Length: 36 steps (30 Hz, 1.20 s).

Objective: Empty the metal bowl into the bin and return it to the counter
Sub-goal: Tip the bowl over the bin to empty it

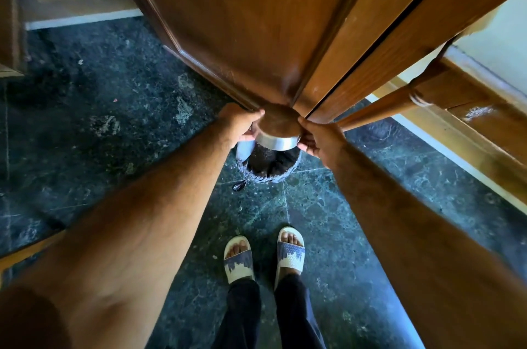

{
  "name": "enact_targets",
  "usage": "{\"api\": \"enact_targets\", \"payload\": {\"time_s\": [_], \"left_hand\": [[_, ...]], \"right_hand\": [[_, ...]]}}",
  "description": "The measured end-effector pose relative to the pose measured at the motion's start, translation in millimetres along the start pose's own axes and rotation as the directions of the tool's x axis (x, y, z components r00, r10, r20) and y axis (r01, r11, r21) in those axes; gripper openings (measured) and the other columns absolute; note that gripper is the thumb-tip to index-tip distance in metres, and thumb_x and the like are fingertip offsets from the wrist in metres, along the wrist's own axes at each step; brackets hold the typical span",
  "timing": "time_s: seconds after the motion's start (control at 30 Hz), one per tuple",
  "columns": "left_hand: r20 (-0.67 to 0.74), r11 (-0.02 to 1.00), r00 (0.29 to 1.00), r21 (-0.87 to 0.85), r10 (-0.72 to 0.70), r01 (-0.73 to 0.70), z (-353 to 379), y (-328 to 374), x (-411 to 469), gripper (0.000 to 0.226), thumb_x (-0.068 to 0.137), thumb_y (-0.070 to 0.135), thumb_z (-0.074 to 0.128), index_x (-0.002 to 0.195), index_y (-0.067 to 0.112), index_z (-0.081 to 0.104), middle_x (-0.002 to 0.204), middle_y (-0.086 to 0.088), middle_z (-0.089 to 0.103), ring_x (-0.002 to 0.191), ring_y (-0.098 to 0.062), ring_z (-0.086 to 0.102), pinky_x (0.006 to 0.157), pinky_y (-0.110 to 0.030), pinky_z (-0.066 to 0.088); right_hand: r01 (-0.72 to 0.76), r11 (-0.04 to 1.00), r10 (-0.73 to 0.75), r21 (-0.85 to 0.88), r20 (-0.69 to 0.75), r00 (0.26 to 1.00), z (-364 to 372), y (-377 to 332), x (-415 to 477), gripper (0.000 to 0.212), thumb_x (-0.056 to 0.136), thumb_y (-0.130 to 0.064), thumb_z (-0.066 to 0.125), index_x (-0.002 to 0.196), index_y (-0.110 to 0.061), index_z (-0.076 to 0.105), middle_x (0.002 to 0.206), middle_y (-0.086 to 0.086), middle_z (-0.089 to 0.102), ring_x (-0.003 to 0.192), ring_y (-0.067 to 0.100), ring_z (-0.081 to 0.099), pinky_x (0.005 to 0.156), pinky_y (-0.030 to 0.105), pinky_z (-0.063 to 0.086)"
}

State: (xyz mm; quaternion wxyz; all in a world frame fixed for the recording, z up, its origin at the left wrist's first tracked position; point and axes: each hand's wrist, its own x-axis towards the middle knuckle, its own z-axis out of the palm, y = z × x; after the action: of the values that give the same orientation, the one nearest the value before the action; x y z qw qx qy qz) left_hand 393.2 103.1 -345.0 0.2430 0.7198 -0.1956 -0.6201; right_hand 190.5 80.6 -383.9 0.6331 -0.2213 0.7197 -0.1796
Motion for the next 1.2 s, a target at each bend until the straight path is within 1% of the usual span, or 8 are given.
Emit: {"api": "enact_targets", "payload": {"time_s": [0.13, 0.33, 0.53, 0.7, 0.87, 0.97, 1.1, 1.2], "left_hand": [[-0.090, 0.994, 0.993, -0.071, 0.076, -0.082, 1.0, -7.0, 2.2, 0.025, 0.090, 0.023, 0.069, 0.089, -0.002, 0.065, 0.096, -0.020, 0.069, 0.082, -0.026, 0.067, 0.057, -0.029, 0.063], [-0.136, 0.999, 0.991, 0.039, 0.010, -0.005, 7.8, -41.9, -7.3, 0.025, 0.087, 0.028, 0.074, 0.087, 0.003, 0.069, 0.105, -0.026, 0.073, 0.085, -0.031, 0.073, 0.076, -0.042, 0.063], [-0.289, 0.955, 0.914, 0.013, 0.286, -0.295, 7.1, -27.9, -18.2, 0.026, 0.090, 0.038, 0.067, 0.078, 0.015, 0.069, 0.082, -0.003, 0.074, 0.081, -0.026, 0.073, 0.075, -0.039, 0.062], [-0.090, 0.980, 0.992, 0.186, 0.090, -0.072, 7.7, -65.6, -6.3, 0.032, 0.087, 0.037, 0.069, 0.083, 0.006, 0.069, 0.103, -0.029, 0.073, 0.086, -0.035, 0.072, 0.081, -0.051, 0.061], [-0.338, 0.934, 0.875, 0.210, 0.346, -0.288, 16.9, -55.0, -5.7, 0.035, 0.092, 0.039, 0.062, 0.093, 0.006, 0.073, 0.094, -0.016, 0.076, 0.084, -0.029, 0.071, 0.073, -0.038, 0.059], [-0.282, 0.918, 0.936, 0.386, 0.212, -0.092, 26.9, -70.5, -1.6, 0.045, 0.095, 0.043, 0.056, 0.097, 0.000, 0.072, 0.094, -0.019, 0.076, 0.087, -0.032, 0.073, 0.077, -0.037, 0.058], [-0.274, 0.956, 0.946, 0.277, 0.174, -0.096, 22.8, -86.9, 4.8, 0.044, 0.091, 0.046, 0.058, 0.095, 0.004, 0.071, 0.094, -0.018, 0.077, 0.085, -0.033, 0.074, 0.078, -0.050, 0.061], [-0.212, 0.970, 0.964, 0.210, 0.163, -0.118, 18.7, -94.6, 2.7, 0.042, 0.082, 0.046, 0.065, 0.091, 0.005, 0.070, 0.095, -0.020, 0.076, 0.087, -0.035, 0.074, 0.081, -0.054, 0.060]], "right_hand": [[0.024, 0.991, -0.026, 0.135, 0.014, 1.000, -0.1, 0.8, -2.6, 0.028, 0.085, -0.021, 0.078, 0.103, -0.001, 0.070, 0.094, 0.013, 0.078, 0.086, 0.022, 0.076, 0.071, 0.032, 0.062], [-0.069, 0.997, 0.067, 0.021, 0.097, 0.993, 4.9, 19.8, -10.6, 0.013, 0.092, -0.014, 0.070, 0.101, -0.006, 0.064, 0.083, 0.006, 0.073, 0.074, 0.016, 0.071, 0.079, 0.036, 0.061], [0.268, 0.960, -0.273, 0.086, 0.062, 0.960, 2.0, 5.3, -28.9, 0.017, 0.093, -0.019, 0.068, 0.097, -0.003, 0.074, 0.086, 0.008, 0.074, 0.076, 0.013, 0.071, 0.073, 0.022, 0.058], [0.041, 0.996, -0.034, -0.082, 0.080, 0.996, 3.6, 45.9, -26.8, 0.012, 0.093, -0.015, 0.067, 0.082, -0.011, 0.067, 0.094, 0.017, 0.073, 0.080, 0.022, 0.070, 0.073, 0.032, 0.059], [0.255, 0.965, -0.257, -0.052, -0.034, 0.966, 12.4, 32.5, -24.9, 0.012, 0.091, -0.027, 0.067, 0.086, -0.031, 0.077, 0.096, 0.003, 0.078, 0.090, 0.017, 0.076, 0.083, 0.031, 0.062], [0.156, 0.976, -0.157, -0.154, 0.006, 0.988, 19.7, 41.9, -12.4, 0.008, 0.083, -0.027, 0.073, 0.082, -0.020, 0.077, 0.101, 0.018, 0.077, 0.101, 0.035, 0.074, 0.091, 0.050, 0.060], [0.175, 0.962, -0.175, -0.211, 0.017, 0.984, 12.4, 57.5, 4.1, 0.021, 0.074, -0.041, 0.074, 0.085, -0.025, 0.079, 0.099, 0.009, 0.079, 0.097, 0.031, 0.074, 0.091, 0.053, 0.060], [0.136, 0.983, -0.134, -0.122, 0.021, 0.991, 8.1, 51.5, -13.6, 0.024, 0.083, -0.023, 0.077, 0.106, -0.014, 0.078, 0.110, 0.016, 0.076, 0.105, 0.032, 0.072, 0.094, 0.045, 0.059]]}}
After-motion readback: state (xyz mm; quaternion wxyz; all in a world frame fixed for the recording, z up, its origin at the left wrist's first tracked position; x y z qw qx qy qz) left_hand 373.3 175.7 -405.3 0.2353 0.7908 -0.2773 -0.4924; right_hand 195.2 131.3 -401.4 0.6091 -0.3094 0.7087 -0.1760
